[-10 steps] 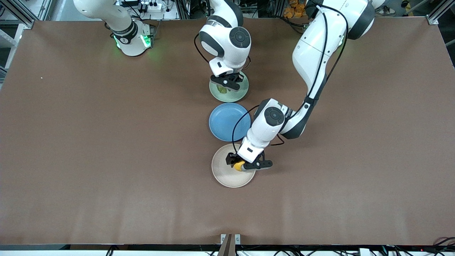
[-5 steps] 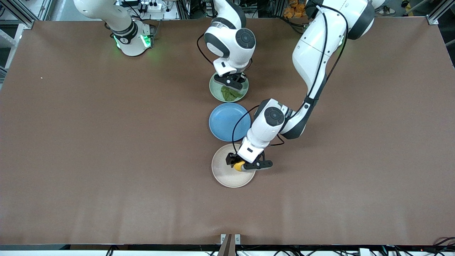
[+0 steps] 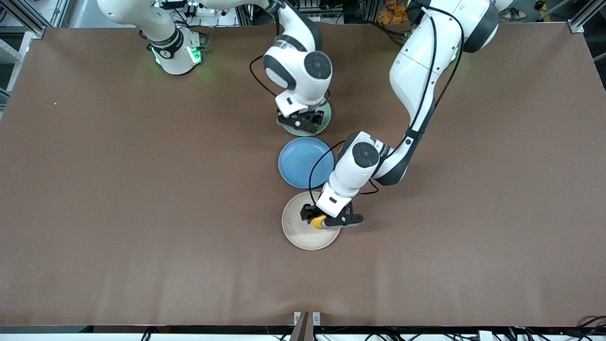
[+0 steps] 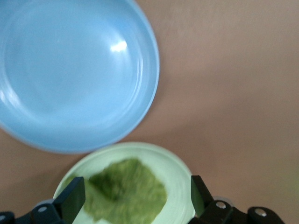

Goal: Place lemon and lettuce in plates
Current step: 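Open the right gripper over the green plate while the left gripper releases the lemon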

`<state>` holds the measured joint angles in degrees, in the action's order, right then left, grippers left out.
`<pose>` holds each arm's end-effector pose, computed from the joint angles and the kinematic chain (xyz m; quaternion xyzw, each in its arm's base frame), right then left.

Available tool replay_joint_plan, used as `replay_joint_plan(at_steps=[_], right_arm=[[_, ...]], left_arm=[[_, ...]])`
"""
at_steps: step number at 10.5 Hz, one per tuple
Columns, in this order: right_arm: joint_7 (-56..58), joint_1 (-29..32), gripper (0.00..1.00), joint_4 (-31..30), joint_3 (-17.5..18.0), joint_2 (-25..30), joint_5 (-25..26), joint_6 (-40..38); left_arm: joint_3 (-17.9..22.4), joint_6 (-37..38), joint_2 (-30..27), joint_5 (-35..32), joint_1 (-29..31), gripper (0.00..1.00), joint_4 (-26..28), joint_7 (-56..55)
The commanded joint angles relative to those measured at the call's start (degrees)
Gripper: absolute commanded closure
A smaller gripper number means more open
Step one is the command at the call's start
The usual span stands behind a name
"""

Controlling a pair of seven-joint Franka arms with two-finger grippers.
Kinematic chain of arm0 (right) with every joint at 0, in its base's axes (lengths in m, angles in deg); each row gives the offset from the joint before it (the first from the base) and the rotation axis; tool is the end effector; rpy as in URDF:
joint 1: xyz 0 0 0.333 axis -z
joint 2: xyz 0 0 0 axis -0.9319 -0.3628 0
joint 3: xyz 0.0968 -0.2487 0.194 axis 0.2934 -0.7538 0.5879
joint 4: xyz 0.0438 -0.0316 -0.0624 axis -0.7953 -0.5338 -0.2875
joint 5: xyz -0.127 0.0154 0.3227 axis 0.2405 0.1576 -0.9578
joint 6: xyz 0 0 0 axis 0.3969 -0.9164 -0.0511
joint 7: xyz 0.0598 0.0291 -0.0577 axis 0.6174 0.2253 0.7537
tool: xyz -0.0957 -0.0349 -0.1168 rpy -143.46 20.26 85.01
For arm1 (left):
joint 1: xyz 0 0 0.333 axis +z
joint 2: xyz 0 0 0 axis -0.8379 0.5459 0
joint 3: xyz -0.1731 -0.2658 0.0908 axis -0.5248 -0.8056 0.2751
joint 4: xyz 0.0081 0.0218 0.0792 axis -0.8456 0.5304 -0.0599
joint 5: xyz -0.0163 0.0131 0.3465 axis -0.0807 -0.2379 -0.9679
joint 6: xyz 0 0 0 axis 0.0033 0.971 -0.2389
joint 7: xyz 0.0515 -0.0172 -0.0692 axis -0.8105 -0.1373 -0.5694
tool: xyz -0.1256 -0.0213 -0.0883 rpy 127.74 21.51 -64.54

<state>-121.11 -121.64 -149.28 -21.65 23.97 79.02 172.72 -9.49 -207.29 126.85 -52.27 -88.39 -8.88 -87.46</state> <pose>0.3743 0.4819 0.2708 0.9859 -0.1323 -0.0492 0.0896 0.6213 -0.4464 0.2023 0.9675 0.1005 0.1315 0.1912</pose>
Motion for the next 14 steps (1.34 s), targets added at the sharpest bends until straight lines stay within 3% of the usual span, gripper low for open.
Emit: replay_joint_plan(at_steps=[1, 4, 9, 14], right_arm=[[7.39, 5.26, 0.00, 0.63, 0.66, 0.57, 0.39, -1.09], [18.29, 12.72, 0.00, 0.37, 0.66, 1.36, 0.22, -1.62], [31.48, 24.94, 0.00, 0.45, 0.66, 1.19, -0.05, -0.74], [39.32, 35.75, 0.00, 0.72, 0.66, 1.10, 0.13, 0.14]], left_arm=[[0.64, -0.60, 0.01, 0.90, -0.78, 0.32, -0.70, -1.52], [0.56, -0.60, -0.08, 1.16, -0.78, 0.11, -0.61, -1.70], [0.64, 0.10, -1.12, 1.07, -0.70, 0.09, -0.61, -3.80], [0.64, 14.23, -5.61, 1.33, 0.27, 0.05, -0.78, -3.89]])
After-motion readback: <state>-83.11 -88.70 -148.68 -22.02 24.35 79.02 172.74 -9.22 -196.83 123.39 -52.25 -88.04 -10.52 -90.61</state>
